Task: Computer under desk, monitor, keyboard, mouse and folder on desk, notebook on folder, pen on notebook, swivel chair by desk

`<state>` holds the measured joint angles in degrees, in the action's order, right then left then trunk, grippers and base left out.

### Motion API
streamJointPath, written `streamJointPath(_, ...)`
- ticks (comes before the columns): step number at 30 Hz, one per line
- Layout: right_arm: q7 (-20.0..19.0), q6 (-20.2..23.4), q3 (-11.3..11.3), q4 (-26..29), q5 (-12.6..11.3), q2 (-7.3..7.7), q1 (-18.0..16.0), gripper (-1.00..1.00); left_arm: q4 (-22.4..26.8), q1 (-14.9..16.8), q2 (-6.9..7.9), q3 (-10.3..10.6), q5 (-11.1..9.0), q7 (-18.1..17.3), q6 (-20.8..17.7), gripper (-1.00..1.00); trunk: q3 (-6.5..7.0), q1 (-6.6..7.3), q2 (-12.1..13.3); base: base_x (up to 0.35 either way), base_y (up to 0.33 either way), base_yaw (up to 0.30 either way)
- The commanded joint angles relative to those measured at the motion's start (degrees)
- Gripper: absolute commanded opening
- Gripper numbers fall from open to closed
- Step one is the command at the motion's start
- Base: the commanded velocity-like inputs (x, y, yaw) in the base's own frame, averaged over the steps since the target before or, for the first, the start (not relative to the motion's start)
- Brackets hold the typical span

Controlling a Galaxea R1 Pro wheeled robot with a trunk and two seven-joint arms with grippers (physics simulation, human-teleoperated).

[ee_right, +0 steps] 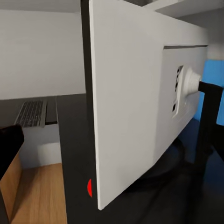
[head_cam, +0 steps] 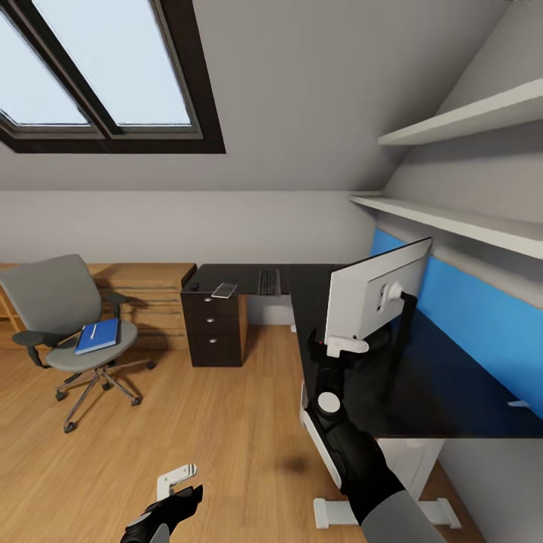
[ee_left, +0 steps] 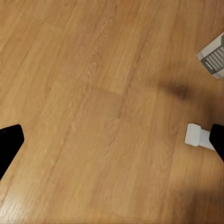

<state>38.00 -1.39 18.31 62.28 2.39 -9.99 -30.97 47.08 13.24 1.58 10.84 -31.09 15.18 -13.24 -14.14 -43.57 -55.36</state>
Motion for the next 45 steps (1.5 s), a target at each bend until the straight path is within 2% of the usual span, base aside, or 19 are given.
streamJointPath(1,0.33,-0.23,0.03,-0.10,0.30,-0.01,-0.05,1.00,0.12,0.03,0.09,0.32,-0.55,0.55,-0.12,1.00,0.11,0.22,0.36,0.000,0.000,0.000)
streamJointPath(10,0.41,-0.86,-0.13,-0.22,0.65,-0.01,-0.05,1.00,0.12,0.03,0.09,0.32,-0.63,0.48,-0.06,1.00,0.29,0.44,0.76,0.004,0.000,0.000)
streamJointPath(26,0.48,-0.81,-0.31,-1.69,0.69,-0.01,-0.23,1.00,0.12,0.03,0.08,0.68,-0.64,0.46,-0.04,1.00,0.29,0.44,0.76,0.127,0.007,0.000)
streamJointPath(34,0.42,-0.73,-2.23,-1.72,0.77,-0.01,-0.25,1.00,0.12,0.03,0.09,0.74,-0.64,0.46,-0.04,1.00,0.29,0.44,0.76,0.118,0.022,0.000)
streamJointPath(39,0.46,-0.72,-3.07,-1.72,0.72,1.38,-0.31,1.00,0.12,0.03,0.09,0.69,-0.64,0.46,0.04,1.00,0.29,0.44,0.76,0.113,0.025,0.000)
streamJointPath(45,0.44,-0.72,-3.19,-1.72,0.70,1.76,-0.32,1.00,0.12,0.03,0.05,0.76,-0.64,0.46,0.07,1.00,0.29,0.44,0.76,0.081,0.016,0.000)
